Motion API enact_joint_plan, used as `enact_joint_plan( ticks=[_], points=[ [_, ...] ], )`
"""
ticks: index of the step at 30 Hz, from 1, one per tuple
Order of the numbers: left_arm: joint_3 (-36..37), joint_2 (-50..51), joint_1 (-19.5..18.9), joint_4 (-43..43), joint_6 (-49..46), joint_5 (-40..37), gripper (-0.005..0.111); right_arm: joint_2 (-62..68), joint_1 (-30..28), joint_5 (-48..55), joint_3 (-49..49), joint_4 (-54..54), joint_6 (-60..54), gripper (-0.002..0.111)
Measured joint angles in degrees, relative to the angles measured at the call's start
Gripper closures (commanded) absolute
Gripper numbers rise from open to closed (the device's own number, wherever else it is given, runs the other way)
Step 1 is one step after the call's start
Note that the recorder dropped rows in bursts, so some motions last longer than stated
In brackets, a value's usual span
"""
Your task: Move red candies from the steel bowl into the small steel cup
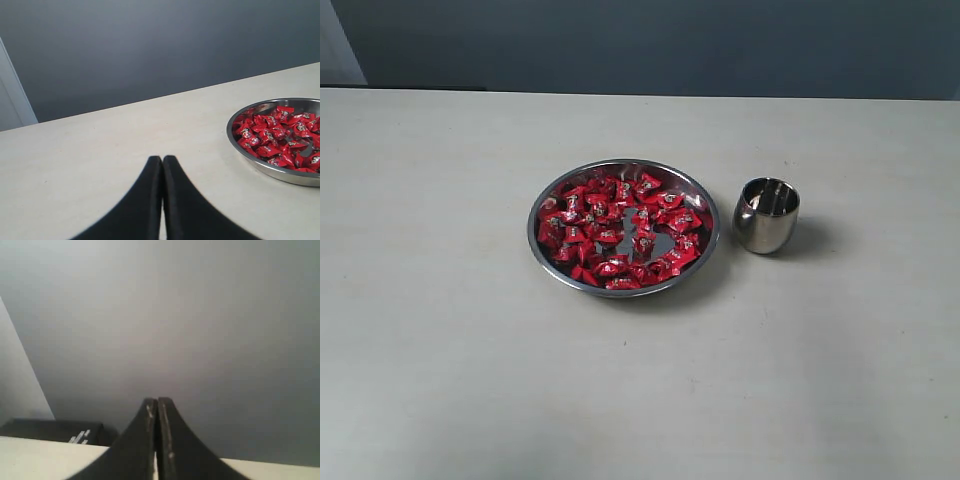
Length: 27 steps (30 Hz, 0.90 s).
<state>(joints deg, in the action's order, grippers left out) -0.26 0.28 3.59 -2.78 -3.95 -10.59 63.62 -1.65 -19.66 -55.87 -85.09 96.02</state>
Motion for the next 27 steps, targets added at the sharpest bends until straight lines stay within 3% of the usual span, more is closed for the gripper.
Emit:
enact_joint_plan(
  ticks=[4,9,18,22,27],
  points=[
    [0.0,0.0,0.0,0.0,0.0,0.0,0.105,16.2,3.2,3.3,-14.2,-11.6,8.7,0.109],
    [0.0,0.0,0.0,0.0,0.0,0.0,0.105,31.0,6.0,17.1,-24.1,-14.4,6.8,0.109],
    [0.0,0.0,0.0,0.0,0.0,0.0,0.105,43.1,6.9,23.0,-22.6,-14.0,-0.1,0.109],
    [0.0,0.0,0.0,0.0,0.0,0.0,0.105,42.7,8.0,14.0,-21.9,-11.9,2.7,0.109],
    [0.0,0.0,0.0,0.0,0.0,0.0,0.105,42.5,10.6,-10.9,-23.5,-12.9,16.3,0.109]
  ],
)
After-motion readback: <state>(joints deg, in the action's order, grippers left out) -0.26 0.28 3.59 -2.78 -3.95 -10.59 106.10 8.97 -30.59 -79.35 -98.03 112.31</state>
